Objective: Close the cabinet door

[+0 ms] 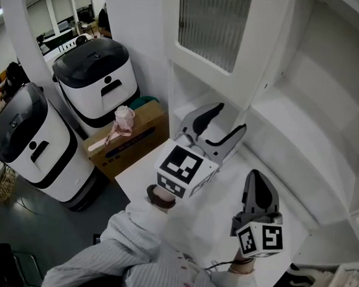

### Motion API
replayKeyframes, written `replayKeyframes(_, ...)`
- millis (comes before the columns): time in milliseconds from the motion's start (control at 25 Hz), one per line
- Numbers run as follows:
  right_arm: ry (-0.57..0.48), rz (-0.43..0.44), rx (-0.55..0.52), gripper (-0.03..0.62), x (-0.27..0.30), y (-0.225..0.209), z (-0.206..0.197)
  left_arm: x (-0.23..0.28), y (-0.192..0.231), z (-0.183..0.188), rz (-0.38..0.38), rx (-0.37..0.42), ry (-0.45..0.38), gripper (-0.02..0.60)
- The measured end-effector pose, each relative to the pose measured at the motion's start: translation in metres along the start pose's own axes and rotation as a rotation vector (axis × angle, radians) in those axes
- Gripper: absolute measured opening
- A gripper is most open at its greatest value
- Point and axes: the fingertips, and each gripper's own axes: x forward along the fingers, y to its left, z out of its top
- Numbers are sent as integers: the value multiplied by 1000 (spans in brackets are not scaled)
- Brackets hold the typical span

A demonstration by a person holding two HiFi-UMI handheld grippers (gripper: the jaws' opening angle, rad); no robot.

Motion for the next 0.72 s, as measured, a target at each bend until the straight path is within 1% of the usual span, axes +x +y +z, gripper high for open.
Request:
replayKeyframes(80,-6,19,-3,12,-6,9,3,-12,-12,-4,-27,-40,9,257)
replayKeyframes(160,-7,32,-2,12,-14,16,4,-25,-26,-10,-50,-81,22,215)
replayKeyframes(280,-1,46,8,12,-29,26,2,-50,-45,-25,-62,-122,58,151)
replayKeyframes(520,34,84,29,12,-52,44,-17,-89,-76,-58,-88,-222,119,88)
replayKeyframes(720,41,106,37,12,-63,53,-24,-113,-94,-75,-85,-248,149,47)
